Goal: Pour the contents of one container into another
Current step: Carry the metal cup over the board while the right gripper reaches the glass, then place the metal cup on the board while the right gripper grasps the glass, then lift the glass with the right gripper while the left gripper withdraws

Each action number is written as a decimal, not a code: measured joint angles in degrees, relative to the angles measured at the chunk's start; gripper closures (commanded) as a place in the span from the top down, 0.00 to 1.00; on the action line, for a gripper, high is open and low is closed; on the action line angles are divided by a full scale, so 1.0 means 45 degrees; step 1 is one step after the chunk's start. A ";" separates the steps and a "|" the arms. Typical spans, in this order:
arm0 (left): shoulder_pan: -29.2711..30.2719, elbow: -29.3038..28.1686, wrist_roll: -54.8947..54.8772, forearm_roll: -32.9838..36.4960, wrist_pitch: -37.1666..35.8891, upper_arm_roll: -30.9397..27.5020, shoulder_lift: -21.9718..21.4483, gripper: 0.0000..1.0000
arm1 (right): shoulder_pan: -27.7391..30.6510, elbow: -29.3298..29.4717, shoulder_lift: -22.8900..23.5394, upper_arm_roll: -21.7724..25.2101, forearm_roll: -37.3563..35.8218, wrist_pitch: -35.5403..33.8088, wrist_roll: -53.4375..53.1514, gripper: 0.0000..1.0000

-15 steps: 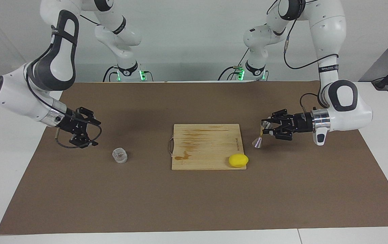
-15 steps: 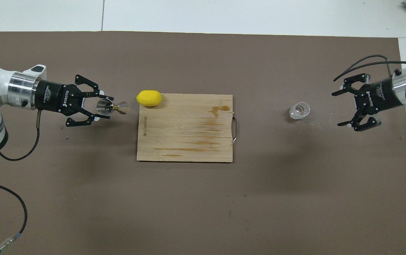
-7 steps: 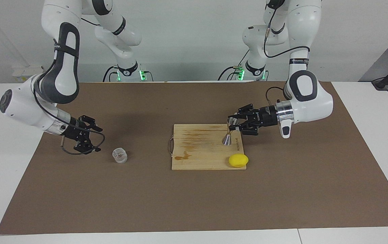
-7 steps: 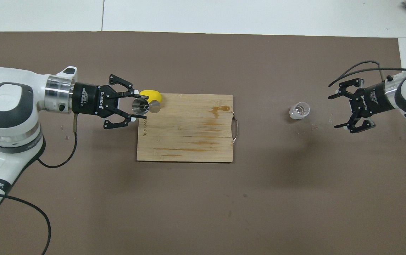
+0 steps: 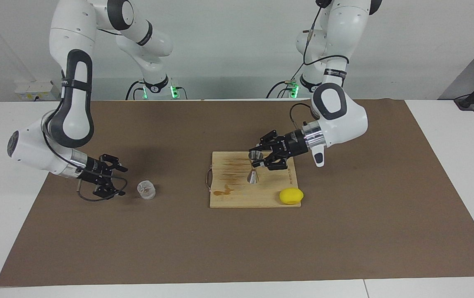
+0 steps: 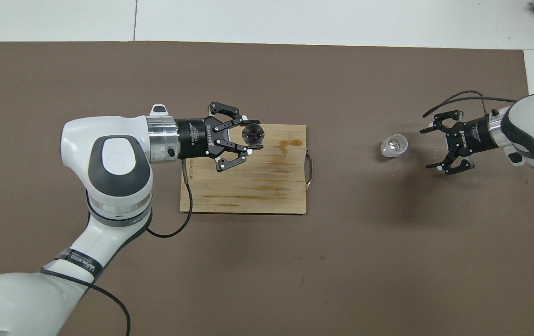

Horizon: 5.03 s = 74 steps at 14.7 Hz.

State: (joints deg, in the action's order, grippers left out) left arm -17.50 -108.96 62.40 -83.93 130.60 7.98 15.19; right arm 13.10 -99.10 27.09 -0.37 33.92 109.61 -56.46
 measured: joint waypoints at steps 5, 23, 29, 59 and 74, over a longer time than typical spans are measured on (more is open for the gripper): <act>-0.1318 -0.0195 0.0141 -0.1934 0.1855 -0.0011 0.0510 0.00 | -0.0218 -0.0004 0.0542 -0.0149 0.0831 0.0658 0.0407 1.00; -0.1617 -0.0196 0.0063 -0.3111 0.2057 -0.0132 0.1402 0.00 | -0.0992 -0.0769 0.0628 -0.0239 0.1554 0.1179 0.0944 0.99; -0.1631 -0.0150 0.0019 -0.3112 0.2057 -0.0124 0.1403 0.97 | -0.1005 -0.0776 0.0626 -0.0236 0.1555 0.1262 0.1102 0.42; 0.0837 0.2054 -0.3577 1.3201 -0.4132 -0.0554 -0.2407 1.00 | -0.5300 0.1843 -0.1047 -0.0289 -0.1636 0.2140 -0.6607 0.23; 0.1955 0.3043 -1.3813 1.8314 -0.8061 -0.2964 -0.3414 1.00 | -0.7351 0.4520 0.0259 -0.0291 -0.4718 0.0662 -0.8893 0.25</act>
State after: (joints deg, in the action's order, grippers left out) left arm -8.71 -95.27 0.24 -1.52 94.33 -5.36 -0.17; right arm -19.98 -78.76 28.25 -1.67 12.69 112.59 -96.48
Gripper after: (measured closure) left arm 0.000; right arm 0.493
